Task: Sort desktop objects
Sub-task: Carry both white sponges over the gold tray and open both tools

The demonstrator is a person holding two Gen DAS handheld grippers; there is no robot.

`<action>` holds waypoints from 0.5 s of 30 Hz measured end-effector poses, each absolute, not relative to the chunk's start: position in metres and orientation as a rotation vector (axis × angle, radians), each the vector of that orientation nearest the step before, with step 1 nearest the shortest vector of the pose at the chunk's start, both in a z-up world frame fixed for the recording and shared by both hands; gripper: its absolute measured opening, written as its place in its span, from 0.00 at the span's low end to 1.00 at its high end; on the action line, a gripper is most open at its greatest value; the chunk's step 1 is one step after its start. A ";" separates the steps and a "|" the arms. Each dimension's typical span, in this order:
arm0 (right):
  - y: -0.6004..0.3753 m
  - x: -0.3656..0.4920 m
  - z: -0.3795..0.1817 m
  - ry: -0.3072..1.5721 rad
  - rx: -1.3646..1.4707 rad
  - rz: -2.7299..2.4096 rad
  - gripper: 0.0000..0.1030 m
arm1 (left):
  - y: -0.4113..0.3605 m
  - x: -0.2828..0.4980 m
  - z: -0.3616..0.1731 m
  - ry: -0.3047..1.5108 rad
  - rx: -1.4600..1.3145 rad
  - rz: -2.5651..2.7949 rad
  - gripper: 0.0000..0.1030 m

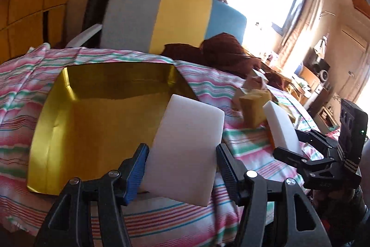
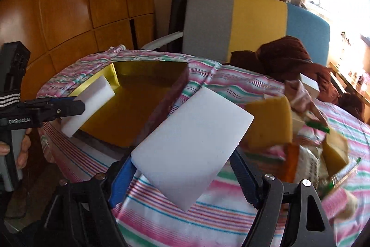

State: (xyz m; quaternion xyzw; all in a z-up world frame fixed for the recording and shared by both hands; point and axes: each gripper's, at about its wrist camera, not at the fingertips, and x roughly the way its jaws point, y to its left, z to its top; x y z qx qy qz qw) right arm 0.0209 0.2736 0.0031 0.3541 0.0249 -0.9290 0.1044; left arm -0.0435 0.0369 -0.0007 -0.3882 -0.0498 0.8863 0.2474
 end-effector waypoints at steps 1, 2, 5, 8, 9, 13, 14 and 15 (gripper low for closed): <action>0.265 0.010 0.006 0.083 1.039 -2.713 0.79 | 0.029 -0.051 -0.001 -0.140 -1.074 2.444 0.59; 0.257 -0.001 0.009 0.095 1.041 -2.687 0.79 | 0.022 -0.059 -0.001 -0.141 -1.088 2.467 0.60; 0.231 -0.037 0.012 0.137 1.067 -2.617 0.79 | 0.002 -0.083 -0.001 -0.152 -1.123 2.517 0.60; 0.206 -0.073 0.010 0.180 1.115 -2.553 0.79 | -0.010 -0.107 -0.001 -0.155 -1.139 2.542 0.60; 0.199 -0.086 0.008 0.193 1.135 -2.534 0.79 | -0.012 -0.115 -0.002 -0.150 -1.150 2.549 0.60; 0.181 -0.122 0.000 0.253 1.200 -2.485 0.79 | -0.018 -0.146 -0.006 -0.137 -1.196 2.563 0.60; 0.178 -0.130 -0.002 0.268 1.215 -2.476 0.79 | -0.019 -0.154 -0.007 -0.137 -1.209 2.561 0.60; 0.175 -0.137 -0.005 0.284 1.230 -2.466 0.79 | -0.021 -0.160 -0.009 -0.141 -1.223 2.565 0.60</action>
